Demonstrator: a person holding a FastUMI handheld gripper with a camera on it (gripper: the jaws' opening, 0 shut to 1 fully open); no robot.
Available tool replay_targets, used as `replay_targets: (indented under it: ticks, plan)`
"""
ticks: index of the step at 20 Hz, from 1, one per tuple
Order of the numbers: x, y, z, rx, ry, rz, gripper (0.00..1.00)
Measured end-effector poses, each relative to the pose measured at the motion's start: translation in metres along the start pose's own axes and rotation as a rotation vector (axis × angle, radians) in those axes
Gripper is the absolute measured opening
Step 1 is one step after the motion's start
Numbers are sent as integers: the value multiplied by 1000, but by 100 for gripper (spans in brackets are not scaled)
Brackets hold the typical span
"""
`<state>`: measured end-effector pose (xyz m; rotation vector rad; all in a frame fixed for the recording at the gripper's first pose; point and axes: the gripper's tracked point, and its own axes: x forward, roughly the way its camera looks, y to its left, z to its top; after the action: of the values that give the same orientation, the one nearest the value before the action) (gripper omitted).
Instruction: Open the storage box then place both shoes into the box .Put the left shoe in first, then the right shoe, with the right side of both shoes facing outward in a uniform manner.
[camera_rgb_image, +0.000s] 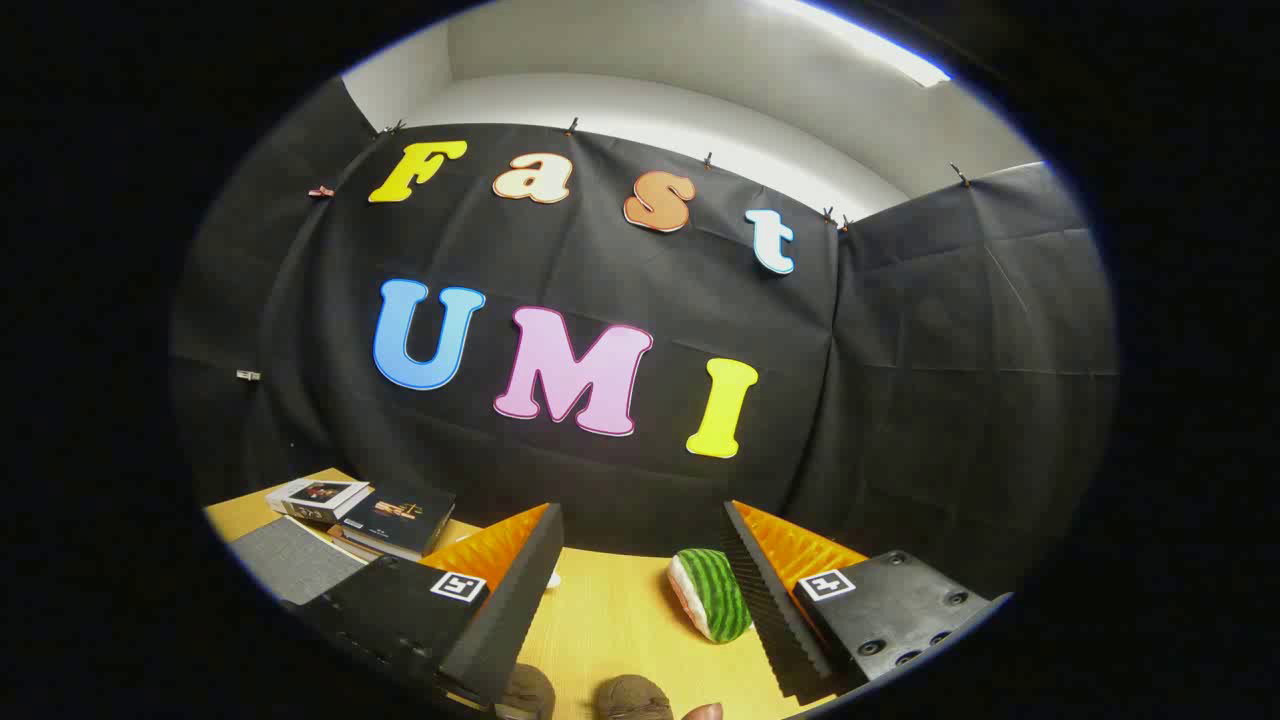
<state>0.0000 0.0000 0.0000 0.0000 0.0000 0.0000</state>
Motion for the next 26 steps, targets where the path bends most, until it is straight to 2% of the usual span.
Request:
replay_targets:
  ticks: [13, 18, 26]
  plan:
    - [-8, 4, -8, -14, 24, -12, 97]
    - [-8, 12, -12, -17, 33, 13, 97]
    - [-7, 80, -18, 58, 93, 348, 97]
